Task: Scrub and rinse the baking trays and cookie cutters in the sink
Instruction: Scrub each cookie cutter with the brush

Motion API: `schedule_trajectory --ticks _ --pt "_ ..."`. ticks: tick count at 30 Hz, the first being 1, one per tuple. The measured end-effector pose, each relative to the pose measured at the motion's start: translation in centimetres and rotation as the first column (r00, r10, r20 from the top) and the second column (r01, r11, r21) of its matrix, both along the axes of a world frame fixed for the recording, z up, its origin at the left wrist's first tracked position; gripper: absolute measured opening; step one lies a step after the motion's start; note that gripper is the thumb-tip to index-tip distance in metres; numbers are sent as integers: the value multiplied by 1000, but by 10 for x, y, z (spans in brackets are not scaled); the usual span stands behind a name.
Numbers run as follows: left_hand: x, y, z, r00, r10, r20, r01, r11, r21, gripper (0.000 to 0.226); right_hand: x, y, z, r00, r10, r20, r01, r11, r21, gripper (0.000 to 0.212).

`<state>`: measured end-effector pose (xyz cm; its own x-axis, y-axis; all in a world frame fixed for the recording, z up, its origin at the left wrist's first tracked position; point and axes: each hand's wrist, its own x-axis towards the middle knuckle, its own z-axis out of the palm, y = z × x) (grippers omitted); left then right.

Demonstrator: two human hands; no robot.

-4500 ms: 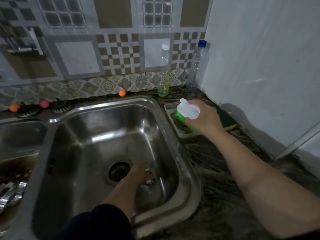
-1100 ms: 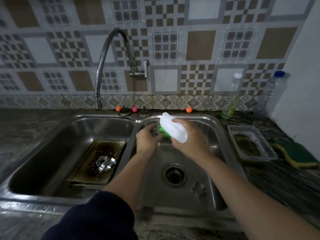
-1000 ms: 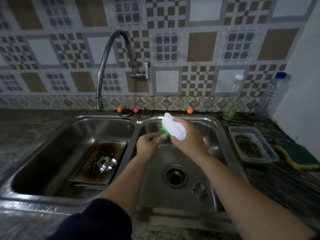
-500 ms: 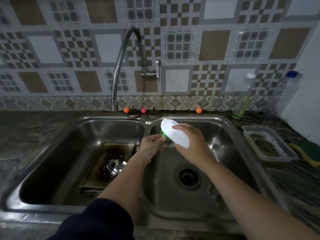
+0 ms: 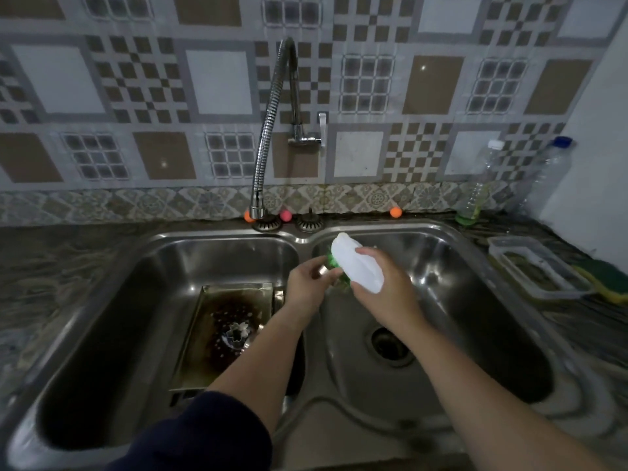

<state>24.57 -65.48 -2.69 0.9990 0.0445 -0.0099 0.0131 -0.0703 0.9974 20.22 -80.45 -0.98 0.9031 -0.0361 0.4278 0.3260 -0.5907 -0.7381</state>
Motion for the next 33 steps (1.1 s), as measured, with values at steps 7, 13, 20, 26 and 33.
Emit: schedule_trajectory --ticks 7,13,20,26,33 --pt "13 38 0 983 143 -111 -166 959 -228 42 -3 24 7 994 9 -107 -11 1000 -11 55" --pt "6 87 -16 958 275 -79 -247 933 262 23 -2 32 -3 992 -66 -111 66 998 -2 57" --pt "7 127 -58 947 249 -201 -39 713 700 13 -1 39 -18 984 -88 -152 79 995 -69 57" --pt "7 129 -76 962 204 -179 27 585 811 35 1 40 -34 979 -90 -181 80 995 -64 56" --pt "1 125 -71 984 145 -102 21 476 879 49 1 36 -36 977 -88 -193 77 995 -62 56"
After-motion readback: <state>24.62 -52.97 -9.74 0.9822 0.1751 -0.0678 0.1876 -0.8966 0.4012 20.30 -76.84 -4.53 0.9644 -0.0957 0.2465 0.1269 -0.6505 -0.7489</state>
